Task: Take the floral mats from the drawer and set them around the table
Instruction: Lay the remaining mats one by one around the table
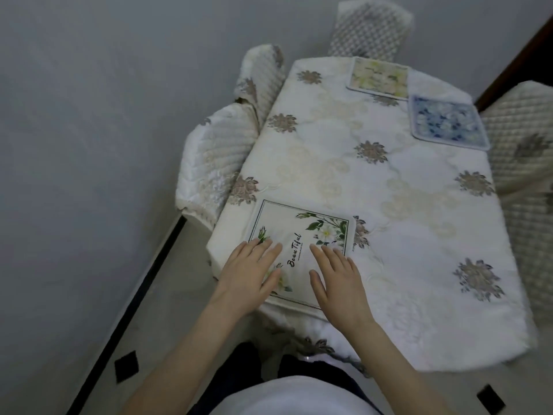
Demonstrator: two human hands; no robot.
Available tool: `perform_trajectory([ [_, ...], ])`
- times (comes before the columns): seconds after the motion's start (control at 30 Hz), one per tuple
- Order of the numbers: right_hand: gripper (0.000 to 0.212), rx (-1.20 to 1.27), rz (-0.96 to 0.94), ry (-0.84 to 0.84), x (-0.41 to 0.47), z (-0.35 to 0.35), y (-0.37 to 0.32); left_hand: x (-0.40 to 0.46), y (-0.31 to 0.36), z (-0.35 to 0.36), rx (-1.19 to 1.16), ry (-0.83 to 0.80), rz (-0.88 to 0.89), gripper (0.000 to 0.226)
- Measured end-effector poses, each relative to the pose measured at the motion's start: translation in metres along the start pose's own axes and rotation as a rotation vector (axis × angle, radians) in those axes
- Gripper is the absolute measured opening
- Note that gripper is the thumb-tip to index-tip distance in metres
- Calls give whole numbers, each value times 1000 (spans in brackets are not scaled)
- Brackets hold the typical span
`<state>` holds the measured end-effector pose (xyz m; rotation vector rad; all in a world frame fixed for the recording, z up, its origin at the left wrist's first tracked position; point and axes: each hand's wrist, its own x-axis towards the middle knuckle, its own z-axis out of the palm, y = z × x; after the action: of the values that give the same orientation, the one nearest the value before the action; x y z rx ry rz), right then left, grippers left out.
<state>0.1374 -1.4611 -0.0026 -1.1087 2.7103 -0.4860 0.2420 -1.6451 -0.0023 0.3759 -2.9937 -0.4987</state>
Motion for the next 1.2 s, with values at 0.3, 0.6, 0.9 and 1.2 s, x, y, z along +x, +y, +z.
perform_trajectory([
  [0.3,52,146,409,-68,38,29,15,62,-63,31,-57,-294,-35,61],
  [0.6,55,184,696,-272,50,57,28,81,-80,56,-121,-505,-242,78],
  [0.9,60,276,789,-148,53,63,33,78,-87,58,-182,-389,-288,69],
  [1.2,61,702,826,-19,42,45,42,75,-91,50,-585,-307,-216,54],
])
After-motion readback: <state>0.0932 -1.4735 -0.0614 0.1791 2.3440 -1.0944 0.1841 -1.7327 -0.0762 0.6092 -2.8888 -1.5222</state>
